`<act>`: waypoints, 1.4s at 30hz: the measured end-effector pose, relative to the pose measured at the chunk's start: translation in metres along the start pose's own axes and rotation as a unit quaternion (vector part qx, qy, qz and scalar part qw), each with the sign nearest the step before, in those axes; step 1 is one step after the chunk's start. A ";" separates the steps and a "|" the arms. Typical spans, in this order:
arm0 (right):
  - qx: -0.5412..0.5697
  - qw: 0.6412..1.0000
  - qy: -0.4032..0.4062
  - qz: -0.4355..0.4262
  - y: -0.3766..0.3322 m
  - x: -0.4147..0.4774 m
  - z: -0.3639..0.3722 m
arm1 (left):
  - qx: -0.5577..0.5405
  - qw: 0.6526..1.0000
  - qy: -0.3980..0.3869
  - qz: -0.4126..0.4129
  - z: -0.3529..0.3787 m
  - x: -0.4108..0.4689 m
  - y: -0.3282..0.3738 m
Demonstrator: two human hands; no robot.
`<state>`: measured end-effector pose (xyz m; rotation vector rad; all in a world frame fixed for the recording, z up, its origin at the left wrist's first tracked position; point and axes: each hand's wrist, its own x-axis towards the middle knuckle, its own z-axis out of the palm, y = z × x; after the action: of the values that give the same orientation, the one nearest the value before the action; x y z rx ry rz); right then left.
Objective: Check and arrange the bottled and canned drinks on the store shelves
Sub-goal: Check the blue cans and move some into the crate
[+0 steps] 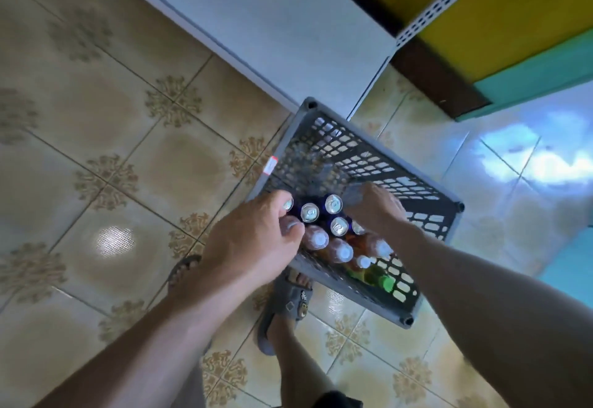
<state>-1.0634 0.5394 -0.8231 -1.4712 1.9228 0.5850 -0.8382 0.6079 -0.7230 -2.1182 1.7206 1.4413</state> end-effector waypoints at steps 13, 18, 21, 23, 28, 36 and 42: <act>0.147 0.981 0.098 -0.077 -0.168 -0.235 -0.221 | -0.035 0.990 0.097 0.096 -0.279 -0.164 0.041; 0.241 0.944 0.210 -0.085 -0.192 -0.256 -0.307 | -0.030 0.987 0.096 0.126 -0.340 -0.173 0.071; 0.312 0.915 0.243 -0.081 -0.203 -0.246 -0.357 | -0.025 0.988 0.065 0.139 -0.369 -0.166 0.088; 0.347 0.899 0.253 -0.083 -0.212 -0.228 -0.388 | -0.018 0.988 0.065 0.138 -0.389 -0.155 0.097; 0.409 0.872 0.261 -0.072 -0.240 -0.165 -0.437 | 0.002 0.990 0.069 0.125 -0.433 -0.117 0.115; 0.438 0.865 0.243 -0.033 -0.260 -0.104 -0.459 | 0.036 0.992 0.033 0.117 -0.471 -0.077 0.120; 0.446 0.849 0.282 0.018 -0.267 -0.123 -0.436 | 0.101 0.984 -0.017 0.147 -0.489 -0.057 0.126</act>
<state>-0.8814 0.2519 -0.4224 -1.0093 2.1667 -0.7652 -0.6362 0.3290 -0.3488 -1.7872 2.1341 1.2850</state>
